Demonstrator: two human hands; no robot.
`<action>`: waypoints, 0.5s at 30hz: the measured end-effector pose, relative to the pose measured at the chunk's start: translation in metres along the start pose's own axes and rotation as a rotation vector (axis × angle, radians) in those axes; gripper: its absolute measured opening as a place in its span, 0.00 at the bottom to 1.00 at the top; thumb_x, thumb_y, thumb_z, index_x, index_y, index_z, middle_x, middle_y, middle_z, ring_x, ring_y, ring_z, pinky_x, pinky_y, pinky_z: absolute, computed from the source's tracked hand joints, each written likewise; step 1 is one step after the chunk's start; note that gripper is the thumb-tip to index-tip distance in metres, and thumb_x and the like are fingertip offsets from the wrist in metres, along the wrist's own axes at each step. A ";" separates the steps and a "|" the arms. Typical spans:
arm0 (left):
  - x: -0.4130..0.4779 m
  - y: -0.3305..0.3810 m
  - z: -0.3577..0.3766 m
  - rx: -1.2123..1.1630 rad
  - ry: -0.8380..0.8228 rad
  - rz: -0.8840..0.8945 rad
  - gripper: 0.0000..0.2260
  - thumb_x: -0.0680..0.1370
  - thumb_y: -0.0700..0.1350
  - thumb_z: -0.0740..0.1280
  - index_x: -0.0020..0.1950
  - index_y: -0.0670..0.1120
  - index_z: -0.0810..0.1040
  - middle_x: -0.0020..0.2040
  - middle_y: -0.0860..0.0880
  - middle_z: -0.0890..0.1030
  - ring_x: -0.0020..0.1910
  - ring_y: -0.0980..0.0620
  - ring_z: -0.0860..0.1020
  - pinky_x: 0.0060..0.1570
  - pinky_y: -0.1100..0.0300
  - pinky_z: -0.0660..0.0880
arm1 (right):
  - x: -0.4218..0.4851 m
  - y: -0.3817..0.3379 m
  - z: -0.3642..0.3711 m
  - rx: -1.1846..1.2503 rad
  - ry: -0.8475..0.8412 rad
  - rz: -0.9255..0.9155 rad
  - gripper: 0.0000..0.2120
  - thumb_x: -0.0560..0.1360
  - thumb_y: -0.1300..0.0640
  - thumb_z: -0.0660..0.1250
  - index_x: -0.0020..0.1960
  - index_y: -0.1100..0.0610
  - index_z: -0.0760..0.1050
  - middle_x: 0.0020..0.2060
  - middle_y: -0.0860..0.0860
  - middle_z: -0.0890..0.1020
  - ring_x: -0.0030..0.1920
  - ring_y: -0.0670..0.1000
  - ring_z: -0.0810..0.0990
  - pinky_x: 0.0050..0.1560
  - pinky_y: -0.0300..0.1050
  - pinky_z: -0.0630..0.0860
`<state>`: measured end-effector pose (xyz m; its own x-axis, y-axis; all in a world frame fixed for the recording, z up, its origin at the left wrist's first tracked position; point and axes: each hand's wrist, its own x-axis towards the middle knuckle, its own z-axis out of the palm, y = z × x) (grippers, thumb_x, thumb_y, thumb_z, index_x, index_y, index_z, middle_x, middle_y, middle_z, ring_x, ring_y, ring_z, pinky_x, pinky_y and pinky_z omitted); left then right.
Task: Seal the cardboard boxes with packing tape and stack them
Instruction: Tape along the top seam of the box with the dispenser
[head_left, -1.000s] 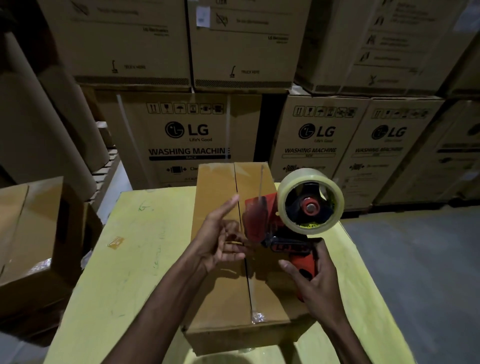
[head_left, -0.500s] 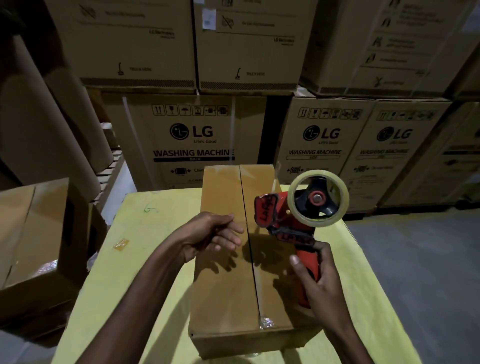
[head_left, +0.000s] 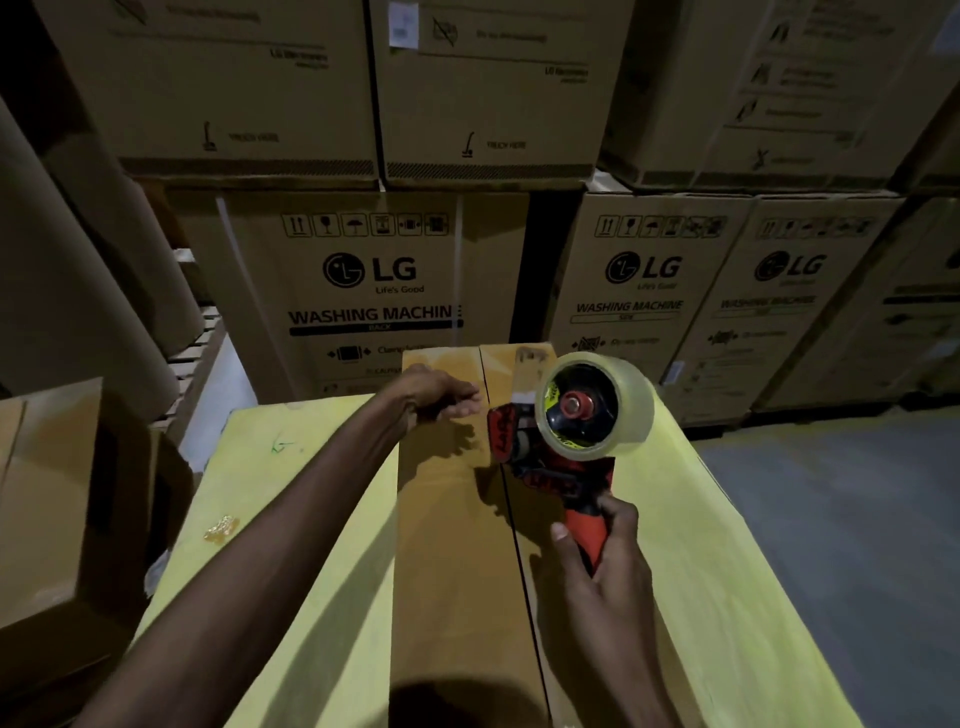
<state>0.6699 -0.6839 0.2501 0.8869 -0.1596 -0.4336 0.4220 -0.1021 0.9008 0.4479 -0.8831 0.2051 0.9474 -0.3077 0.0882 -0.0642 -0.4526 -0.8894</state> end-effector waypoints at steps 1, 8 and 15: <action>0.013 0.007 -0.003 0.023 0.031 0.025 0.05 0.81 0.35 0.70 0.49 0.34 0.83 0.41 0.38 0.83 0.29 0.53 0.79 0.27 0.67 0.76 | 0.010 0.000 0.005 0.009 0.008 0.001 0.18 0.80 0.43 0.66 0.64 0.38 0.61 0.53 0.47 0.80 0.51 0.52 0.80 0.50 0.51 0.78; 0.080 0.019 0.000 0.110 -0.214 -0.210 0.36 0.81 0.67 0.61 0.62 0.32 0.79 0.50 0.36 0.85 0.39 0.47 0.85 0.39 0.59 0.85 | 0.084 -0.003 0.025 0.159 0.001 0.021 0.17 0.80 0.47 0.67 0.65 0.47 0.65 0.51 0.52 0.80 0.44 0.52 0.82 0.36 0.35 0.77; 0.090 0.000 0.006 0.015 -0.557 -0.365 0.50 0.74 0.77 0.58 0.70 0.31 0.75 0.60 0.30 0.82 0.47 0.43 0.87 0.39 0.53 0.86 | 0.117 -0.012 0.018 0.204 -0.031 -0.004 0.14 0.81 0.51 0.67 0.64 0.49 0.67 0.46 0.50 0.80 0.37 0.47 0.82 0.36 0.40 0.79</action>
<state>0.7483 -0.7036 0.2110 0.4563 -0.5954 -0.6613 0.6707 -0.2583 0.6953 0.5651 -0.8983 0.2181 0.9568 -0.2792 0.0812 0.0017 -0.2738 -0.9618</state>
